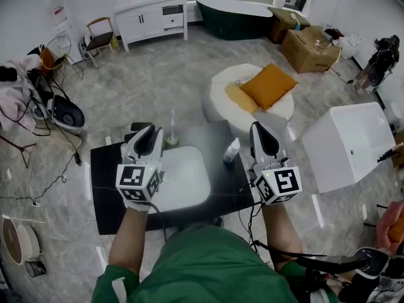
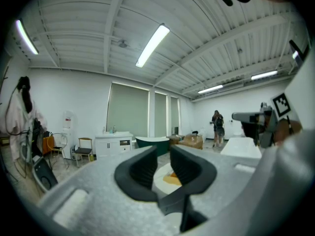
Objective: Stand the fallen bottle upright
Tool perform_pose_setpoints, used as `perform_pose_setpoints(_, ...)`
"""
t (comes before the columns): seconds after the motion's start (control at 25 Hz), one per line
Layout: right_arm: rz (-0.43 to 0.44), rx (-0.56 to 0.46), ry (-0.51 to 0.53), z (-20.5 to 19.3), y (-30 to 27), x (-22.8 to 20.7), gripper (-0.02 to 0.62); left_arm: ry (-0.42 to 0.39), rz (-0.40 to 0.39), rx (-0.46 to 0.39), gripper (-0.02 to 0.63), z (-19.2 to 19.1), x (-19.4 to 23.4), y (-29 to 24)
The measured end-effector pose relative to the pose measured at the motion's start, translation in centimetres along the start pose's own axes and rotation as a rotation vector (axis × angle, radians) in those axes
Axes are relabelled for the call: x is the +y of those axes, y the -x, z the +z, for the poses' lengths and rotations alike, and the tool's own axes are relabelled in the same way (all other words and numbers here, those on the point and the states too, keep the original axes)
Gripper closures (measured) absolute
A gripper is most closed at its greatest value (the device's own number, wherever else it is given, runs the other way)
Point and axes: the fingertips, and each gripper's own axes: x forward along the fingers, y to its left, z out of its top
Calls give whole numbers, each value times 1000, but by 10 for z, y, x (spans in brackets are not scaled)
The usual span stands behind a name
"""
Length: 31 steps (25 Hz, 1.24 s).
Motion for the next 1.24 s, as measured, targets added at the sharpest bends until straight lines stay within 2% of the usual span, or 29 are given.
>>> perform_pose_setpoints(1.24,-8,8,0,-5,4,-11,594,-6,-6,13,528,-6,-9,-5)
